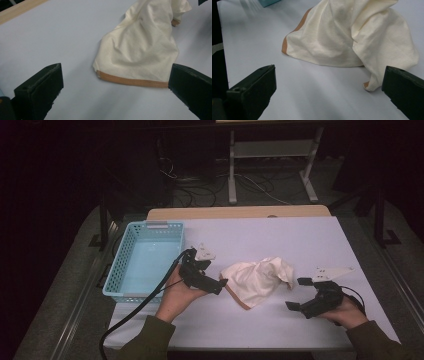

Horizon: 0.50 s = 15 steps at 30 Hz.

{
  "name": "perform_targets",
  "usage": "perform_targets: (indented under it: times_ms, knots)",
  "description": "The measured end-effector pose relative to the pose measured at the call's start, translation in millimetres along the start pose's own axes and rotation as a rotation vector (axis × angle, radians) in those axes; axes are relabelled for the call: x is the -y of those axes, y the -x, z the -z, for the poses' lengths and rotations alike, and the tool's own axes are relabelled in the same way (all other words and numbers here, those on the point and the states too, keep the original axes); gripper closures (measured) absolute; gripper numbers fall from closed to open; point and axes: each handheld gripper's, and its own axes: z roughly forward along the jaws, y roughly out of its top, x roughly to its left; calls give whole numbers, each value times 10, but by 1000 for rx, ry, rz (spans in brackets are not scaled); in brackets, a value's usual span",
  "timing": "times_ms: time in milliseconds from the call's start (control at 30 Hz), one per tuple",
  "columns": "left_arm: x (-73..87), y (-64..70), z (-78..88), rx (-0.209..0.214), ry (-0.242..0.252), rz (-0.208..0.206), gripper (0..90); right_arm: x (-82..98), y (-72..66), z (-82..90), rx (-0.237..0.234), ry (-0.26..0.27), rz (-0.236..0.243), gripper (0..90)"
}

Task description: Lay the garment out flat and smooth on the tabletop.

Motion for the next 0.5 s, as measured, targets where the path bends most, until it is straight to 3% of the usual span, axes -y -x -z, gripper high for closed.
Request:
perform_targets:
  times_ms: [333,500]
  knots:
    - [239,52,9,-6,-16,24,0,3,3,3,4,-1,0,0]
    - [335,103,13,8,7,56,0,3,-4,2,3,-3,1,0]
